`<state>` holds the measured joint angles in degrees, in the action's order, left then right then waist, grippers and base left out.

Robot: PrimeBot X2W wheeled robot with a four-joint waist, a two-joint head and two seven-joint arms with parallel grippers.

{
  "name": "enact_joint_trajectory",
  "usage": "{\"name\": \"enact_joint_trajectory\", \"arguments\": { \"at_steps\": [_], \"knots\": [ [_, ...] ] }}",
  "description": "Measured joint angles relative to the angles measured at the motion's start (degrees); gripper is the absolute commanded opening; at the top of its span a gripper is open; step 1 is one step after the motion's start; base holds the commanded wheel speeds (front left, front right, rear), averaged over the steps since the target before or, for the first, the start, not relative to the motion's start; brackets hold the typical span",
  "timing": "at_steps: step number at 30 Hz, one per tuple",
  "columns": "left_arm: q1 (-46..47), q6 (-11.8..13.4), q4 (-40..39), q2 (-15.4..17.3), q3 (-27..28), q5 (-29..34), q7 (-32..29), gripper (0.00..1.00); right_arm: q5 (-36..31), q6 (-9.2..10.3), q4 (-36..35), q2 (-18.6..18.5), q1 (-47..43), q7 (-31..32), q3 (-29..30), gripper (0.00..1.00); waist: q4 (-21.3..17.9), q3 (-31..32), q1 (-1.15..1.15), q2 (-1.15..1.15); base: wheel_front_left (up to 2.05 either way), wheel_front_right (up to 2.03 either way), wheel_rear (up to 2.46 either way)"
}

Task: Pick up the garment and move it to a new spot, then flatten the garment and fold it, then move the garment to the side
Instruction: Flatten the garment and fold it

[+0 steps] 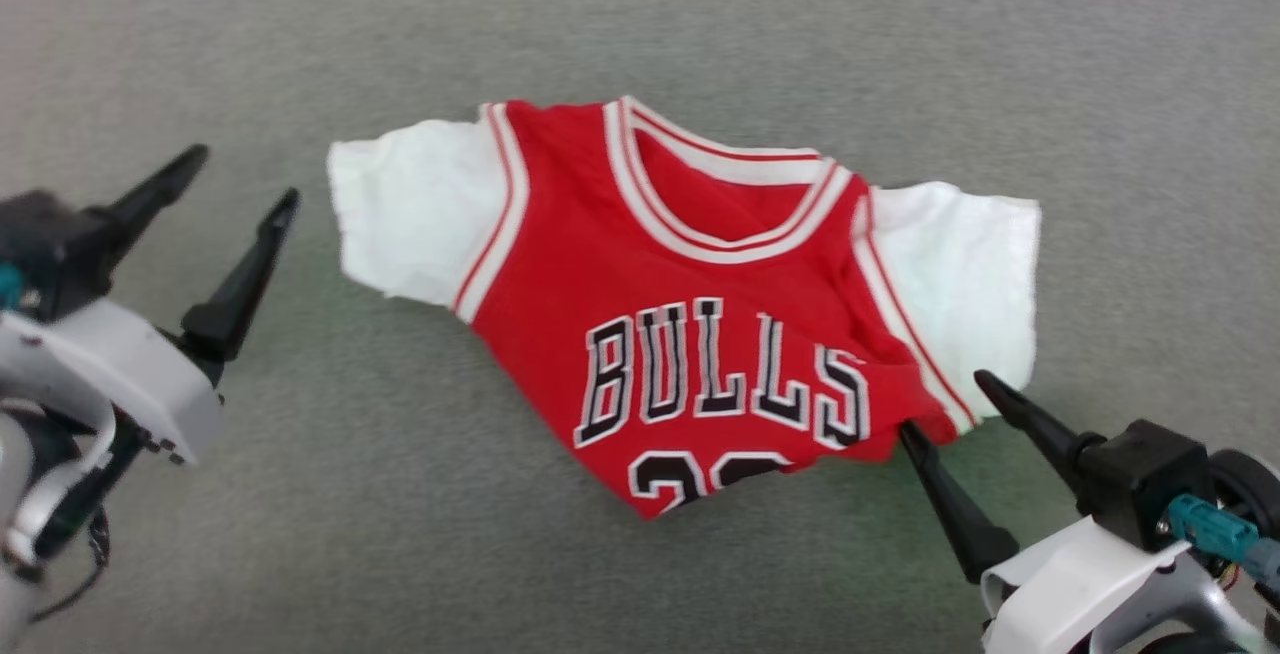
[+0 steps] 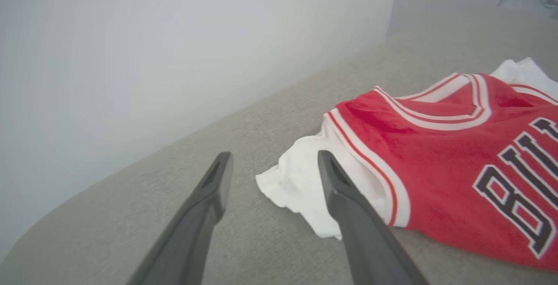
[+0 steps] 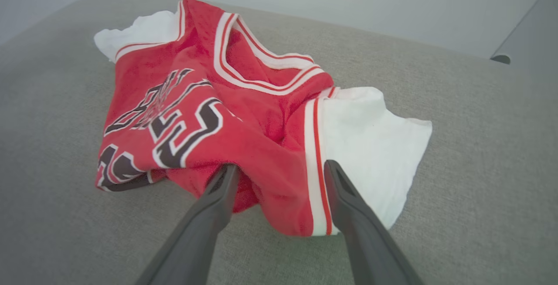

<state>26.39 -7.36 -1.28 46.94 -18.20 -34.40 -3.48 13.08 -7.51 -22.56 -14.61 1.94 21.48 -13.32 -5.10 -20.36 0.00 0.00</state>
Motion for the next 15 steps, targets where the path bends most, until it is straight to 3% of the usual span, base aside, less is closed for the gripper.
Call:
{"name": "enact_joint_trajectory", "arguments": {
  "at_steps": [8,15],
  "knots": [
    [15.75,-0.15,1.58,14.08,-20.07,-12.04,-11.32,1.0,0.11,0.0,1.54,4.04,-2.73,-3.77,-0.44,1.0,-5.96,-1.01,0.0,0.0,0.0,0.0,0.0],
    [29.04,-0.15,5.39,18.19,-35.88,-18.94,-17.69,1.0,-0.02,0.0,2.58,5.58,-3.42,-6.01,-1.1,1.0,-11.06,-2.88,0.0,0.0,0.0,0.0,0.0]
  ]
}}
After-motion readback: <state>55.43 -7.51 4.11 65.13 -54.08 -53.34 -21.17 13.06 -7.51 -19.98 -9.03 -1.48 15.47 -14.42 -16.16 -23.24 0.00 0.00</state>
